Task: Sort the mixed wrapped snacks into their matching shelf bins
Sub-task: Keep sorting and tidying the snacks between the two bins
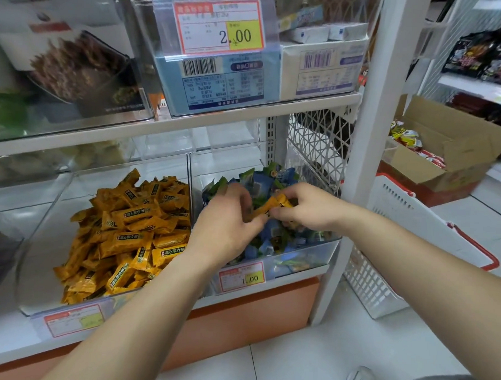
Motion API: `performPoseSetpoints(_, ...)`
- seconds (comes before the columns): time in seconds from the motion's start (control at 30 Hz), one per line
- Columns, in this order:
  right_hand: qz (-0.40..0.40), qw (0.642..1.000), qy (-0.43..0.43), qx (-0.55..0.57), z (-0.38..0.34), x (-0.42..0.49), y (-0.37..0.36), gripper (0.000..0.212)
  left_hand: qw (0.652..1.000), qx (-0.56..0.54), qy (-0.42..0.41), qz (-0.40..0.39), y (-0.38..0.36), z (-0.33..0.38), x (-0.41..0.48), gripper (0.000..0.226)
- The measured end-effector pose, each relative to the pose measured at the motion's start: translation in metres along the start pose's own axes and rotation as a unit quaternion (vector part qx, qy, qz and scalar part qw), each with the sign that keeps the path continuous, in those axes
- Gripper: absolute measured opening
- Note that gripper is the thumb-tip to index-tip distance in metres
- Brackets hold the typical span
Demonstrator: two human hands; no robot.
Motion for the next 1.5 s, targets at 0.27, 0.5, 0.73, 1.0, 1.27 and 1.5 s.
performPoseSetpoints(0.27,-0.045,0.925,-0.092,0.366,-0.022,-0.005,-0.020,0.015,0.974,-0.200,0.102,0.038,0.014,-0.010,0.000,0.013)
performPoseSetpoints(0.5,0.031,0.917,-0.060,0.392,-0.035,-0.002,-0.017,0.031,0.888,-0.411,0.206,0.028,0.020,-0.004,-0.006,0.012)
performPoseSetpoints(0.73,0.063,0.932,-0.018,0.355,-0.048,0.002,-0.020,0.039,0.964,-0.220,0.127,0.073,0.057,-0.022,0.001,0.017)
performPoseSetpoints(1.0,0.004,0.995,-0.006,-0.101,-0.010,0.004,-0.016,0.016,0.974,0.194,0.102,0.052,0.095,-0.102,0.005,0.051)
performPoseSetpoints(1.27,-0.133,0.949,0.015,-0.284,0.018,0.003,-0.038,0.033,0.987,0.133,-0.036,0.083,0.088,-0.024,0.004,0.035)
performPoseSetpoints(1.5,-0.133,0.950,0.024,-0.281,0.030,0.012,-0.050,0.022,0.986,0.051,-0.094,-0.126,-0.013,0.022,-0.031,0.025)
Point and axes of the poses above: each hand's wrist, its own x-axis towards the middle knuckle, its own y-axis out of the back of the hand, z = x × y, the point moved 9 cm from there along x, towards the middle knuckle, and after that the axes turned 9 degrees about z, right-handed, at the moved point
